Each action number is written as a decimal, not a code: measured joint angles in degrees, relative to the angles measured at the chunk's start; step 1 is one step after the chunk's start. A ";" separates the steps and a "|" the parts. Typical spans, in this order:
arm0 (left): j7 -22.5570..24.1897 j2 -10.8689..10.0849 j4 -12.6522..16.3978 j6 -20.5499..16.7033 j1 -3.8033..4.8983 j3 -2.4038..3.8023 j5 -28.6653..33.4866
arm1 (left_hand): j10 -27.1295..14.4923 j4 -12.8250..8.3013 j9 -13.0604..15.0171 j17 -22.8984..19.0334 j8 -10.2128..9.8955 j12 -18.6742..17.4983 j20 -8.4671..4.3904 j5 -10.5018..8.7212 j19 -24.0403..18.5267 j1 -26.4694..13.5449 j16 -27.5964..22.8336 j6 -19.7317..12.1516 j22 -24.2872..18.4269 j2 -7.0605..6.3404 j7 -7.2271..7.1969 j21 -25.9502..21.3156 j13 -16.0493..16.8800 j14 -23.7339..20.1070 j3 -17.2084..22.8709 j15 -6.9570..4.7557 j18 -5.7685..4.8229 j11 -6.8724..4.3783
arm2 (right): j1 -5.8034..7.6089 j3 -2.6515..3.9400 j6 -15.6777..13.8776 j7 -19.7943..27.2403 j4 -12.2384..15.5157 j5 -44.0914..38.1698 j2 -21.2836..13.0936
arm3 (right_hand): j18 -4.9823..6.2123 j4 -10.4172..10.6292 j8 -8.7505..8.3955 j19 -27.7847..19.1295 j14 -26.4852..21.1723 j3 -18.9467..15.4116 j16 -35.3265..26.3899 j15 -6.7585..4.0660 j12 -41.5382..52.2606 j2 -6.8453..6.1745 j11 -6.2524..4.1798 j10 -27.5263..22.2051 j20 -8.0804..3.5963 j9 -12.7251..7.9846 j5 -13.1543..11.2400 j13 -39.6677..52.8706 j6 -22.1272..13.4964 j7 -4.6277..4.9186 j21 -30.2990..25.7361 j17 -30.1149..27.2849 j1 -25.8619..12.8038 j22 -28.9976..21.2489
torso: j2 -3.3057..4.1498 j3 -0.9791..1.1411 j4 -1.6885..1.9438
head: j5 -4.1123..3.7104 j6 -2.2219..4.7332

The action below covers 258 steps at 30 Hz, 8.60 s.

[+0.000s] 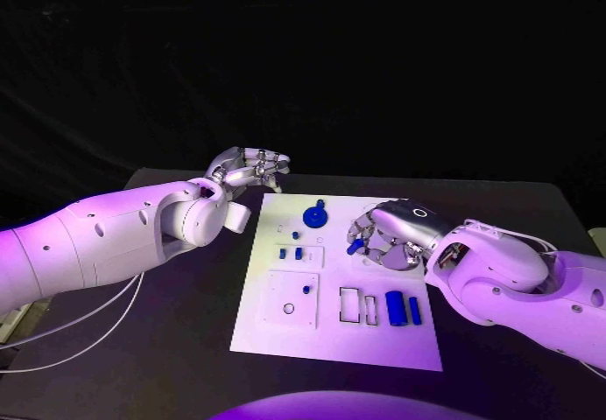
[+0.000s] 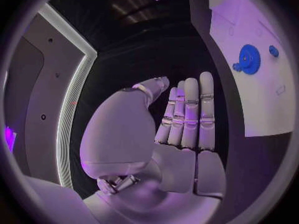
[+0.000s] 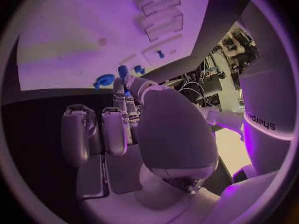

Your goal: Assemble the parts on the task board

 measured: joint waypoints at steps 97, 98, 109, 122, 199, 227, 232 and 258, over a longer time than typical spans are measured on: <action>-0.33 0.88 -0.58 0.59 0.00 -0.07 0.11 | -0.42 0.24 -0.12 -0.16 0.00 0.29 0.00 0.00 0.00 -0.23 0.00 0.00 -0.16 0.23 0.00 -0.41 0.00 0.00 -0.23 0.00 0.00 0.01 | -7.43 -0.71 -7.90 0.39 0.06 2.80 4.86 | 0.01 0.51 -2.85 0.00 -0.23 -2.10 0.69 0.43 1.98 -4.70 0.27 3.61 0.44 1.51 3.11 4.03 -6.29 1.58 -0.30 0.29 -9.65 -0.02 | -0.07 -0.09 -0.02 | 0.96 -0.29; -0.33 0.83 -0.56 0.59 0.00 -0.09 0.11 | -0.42 0.24 -0.12 -0.16 0.00 0.29 0.00 0.00 0.00 -0.23 0.00 0.00 -0.16 0.23 0.00 -0.41 0.00 0.00 -0.24 0.00 0.01 0.01 | -6.78 -0.61 -7.73 0.33 0.29 5.03 3.42 | 0.01 1.35 -2.12 0.00 -0.08 -3.21 1.09 0.28 4.02 -4.56 0.02 4.94 0.44 1.93 3.82 5.65 -5.58 1.27 0.26 0.86 -11.19 -0.02 | -0.10 -0.17 -0.05 | 0.43 -0.09; -0.28 -0.03 0.24 0.53 -0.02 -0.28 0.13 | -0.42 0.23 -0.12 -0.15 0.00 0.29 0.00 0.00 0.00 -0.23 0.00 0.00 -0.16 0.23 0.00 -0.41 0.00 0.00 -0.23 0.00 0.00 0.01 | -4.80 -1.43 -2.76 -2.29 6.61 24.92 -11.75 | -0.93 5.95 4.73 0.01 -0.19 -12.13 1.95 -1.23 39.16 -3.03 -1.66 3.56 -0.83 8.32 6.99 42.36 -6.89 -0.54 4.78 1.63 -15.08 -0.02 | -0.73 -0.72 -0.99 | -4.12 0.93; -0.30 -0.26 0.55 0.71 -0.12 -0.54 0.14 | -0.42 0.23 -0.11 -0.15 0.00 0.29 0.00 0.00 0.00 -0.23 0.00 0.00 -0.16 0.23 0.00 -0.40 0.00 0.00 -0.23 0.00 0.00 0.01 | -6.60 -2.70 -2.08 -9.21 9.61 20.07 -14.60 | -0.93 8.41 6.05 0.01 -0.20 -15.10 2.09 -1.22 38.67 -2.48 -1.65 2.01 -0.83 9.58 12.00 43.88 -7.33 -0.68 4.78 1.78 -18.38 -0.03 | -1.21 -1.05 -1.58 | -5.63 0.15; -0.88 -1.22 1.57 2.39 -0.18 -0.58 0.08 | -0.41 0.48 -0.15 -0.31 -0.21 0.50 0.00 0.00 0.00 -0.23 0.00 0.00 -0.29 0.23 0.00 -0.63 0.02 -0.12 -0.47 0.12 0.00 0.00 | -11.02 -2.16 -7.28 -17.57 5.73 16.88 -1.81 | -1.81 8.52 9.89 0.01 -0.20 -13.21 4.21 -2.85 50.49 1.90 -3.72 9.03 -2.47 10.88 13.04 58.77 -5.18 -0.37 7.56 4.75 -23.13 -0.03 | -1.12 -0.97 -1.46 | -4.81 -0.57; -0.96 -1.21 1.79 2.38 -0.17 -0.58 0.28 | -0.83 1.75 -0.25 -0.36 -0.21 0.50 0.20 0.00 0.20 -1.06 0.00 -0.21 -0.55 1.06 0.21 -1.08 0.07 -0.20 -0.94 0.21 0.00 0.00 | -10.93 -2.12 -2.67 -19.48 3.83 16.02 0.46 | -1.80 8.60 11.19 0.01 -0.20 -19.28 4.75 -3.26 51.75 2.25 -4.00 10.12 -2.87 12.41 6.73 60.64 -2.01 -3.37 8.42 4.73 -31.40 0.01 | -1.13 -0.93 -1.55 | -4.30 -1.16; -0.99 -1.25 1.78 2.38 -0.17 -0.58 0.31 | -0.83 1.75 -0.25 -0.36 -0.21 0.50 0.20 0.00 0.20 -1.06 0.00 -0.21 -0.54 1.06 0.21 -1.08 0.07 -0.20 -0.94 0.20 0.00 0.00 | -10.95 -2.15 -2.70 -19.70 3.79 15.22 0.59 | -1.80 8.67 11.63 0.01 -0.21 -25.82 4.75 -3.26 50.38 2.85 -4.00 10.11 -2.87 12.55 0.49 60.57 -2.49 -3.31 7.87 4.73 -35.79 0.01 | -1.12 -0.93 -1.55 | -4.35 -1.12; -1.02 -1.67 1.76 2.39 -0.18 -0.61 0.37 | -0.83 2.06 -0.24 -0.40 -0.21 0.72 0.20 0.00 0.20 -1.06 0.00 -0.21 -0.70 1.06 0.21 -1.30 0.12 -0.20 -0.93 0.20 0.00 0.00 | -10.79 -2.11 -2.33 -18.35 7.71 13.03 -3.30 | -1.80 7.82 12.49 0.00 -0.21 -32.81 5.31 -3.26 50.63 7.45 -4.01 10.53 -2.86 12.55 6.56 62.30 -2.84 -3.58 8.42 4.72 -24.66 -0.01 | -1.15 -0.86 -1.62 | -4.54 -0.88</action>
